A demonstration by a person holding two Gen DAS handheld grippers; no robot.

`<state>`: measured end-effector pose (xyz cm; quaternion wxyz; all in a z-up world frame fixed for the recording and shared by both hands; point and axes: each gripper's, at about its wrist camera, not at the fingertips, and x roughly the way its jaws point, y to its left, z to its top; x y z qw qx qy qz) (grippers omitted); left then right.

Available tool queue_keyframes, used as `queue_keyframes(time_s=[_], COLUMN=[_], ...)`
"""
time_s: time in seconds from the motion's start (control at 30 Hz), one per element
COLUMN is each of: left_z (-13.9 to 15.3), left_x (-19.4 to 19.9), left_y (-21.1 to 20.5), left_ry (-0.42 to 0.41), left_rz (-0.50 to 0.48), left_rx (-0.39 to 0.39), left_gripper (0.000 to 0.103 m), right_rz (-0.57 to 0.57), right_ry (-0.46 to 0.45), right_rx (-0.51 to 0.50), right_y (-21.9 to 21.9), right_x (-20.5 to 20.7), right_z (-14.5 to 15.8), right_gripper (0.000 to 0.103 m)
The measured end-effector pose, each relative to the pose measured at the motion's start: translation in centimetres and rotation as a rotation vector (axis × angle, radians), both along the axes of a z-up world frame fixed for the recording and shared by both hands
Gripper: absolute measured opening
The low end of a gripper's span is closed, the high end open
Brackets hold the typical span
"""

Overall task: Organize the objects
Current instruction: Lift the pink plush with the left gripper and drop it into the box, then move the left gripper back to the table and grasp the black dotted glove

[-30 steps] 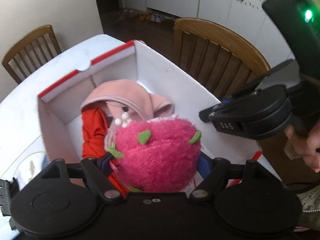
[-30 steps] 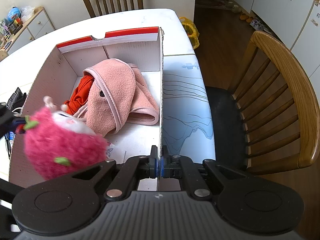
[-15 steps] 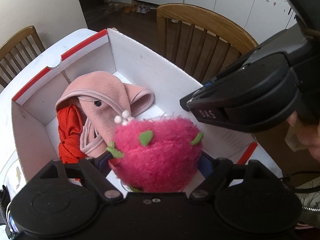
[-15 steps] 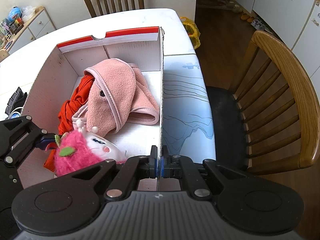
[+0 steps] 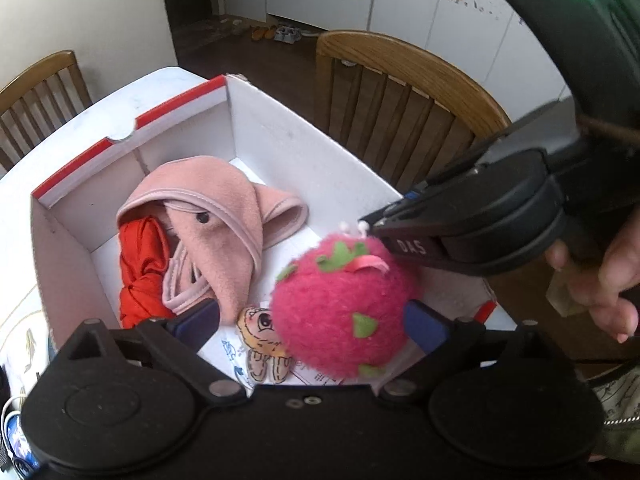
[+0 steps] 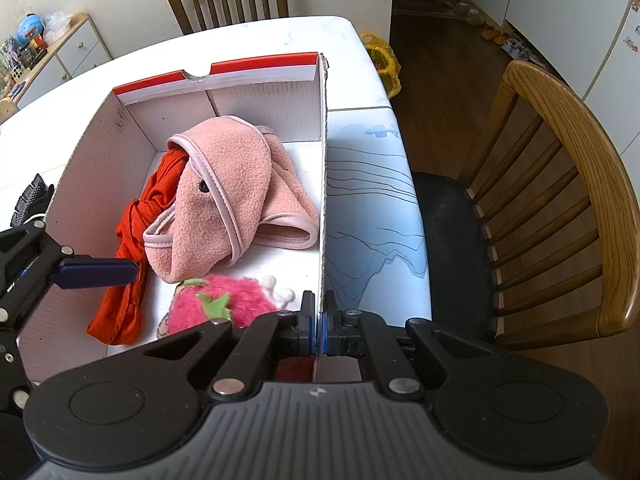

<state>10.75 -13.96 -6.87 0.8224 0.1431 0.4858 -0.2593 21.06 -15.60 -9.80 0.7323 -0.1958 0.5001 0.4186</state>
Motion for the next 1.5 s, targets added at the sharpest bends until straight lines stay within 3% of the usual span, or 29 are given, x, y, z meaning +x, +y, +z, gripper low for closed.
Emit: queue_keyframes(time_s=[0.33, 0.67, 1.23, 1.5], left_z=[2.8, 6.4, 6.5, 4.8], left_x=[-0.9, -1.3, -0.6, -0.5], left_y=[2.5, 8.4, 20.1, 24.4], left_ry=[-0.064, -0.165, -0.221, -0.207], left_rz=[0.033, 0.186, 0.483, 0.586], left_rx=[-0.069, -0.119, -0.024, 0.024], left_gripper=[0.098, 0.098, 0.102, 0.102], right_rz=[0.008, 0.012, 0.014, 0.004], right_ry=[-0.008, -0.031, -0.034, -0.029], right_rx=[-0.004, -0.010, -0.011, -0.009], right_y=[0.0, 0.1, 0.2, 0.0], right_x=[-0.1, -0.3, -0.2, 0.3], right_z=[0.0, 0.1, 0.3, 0.4], right_gripper=[0.002, 0.002, 0.002, 0.002])
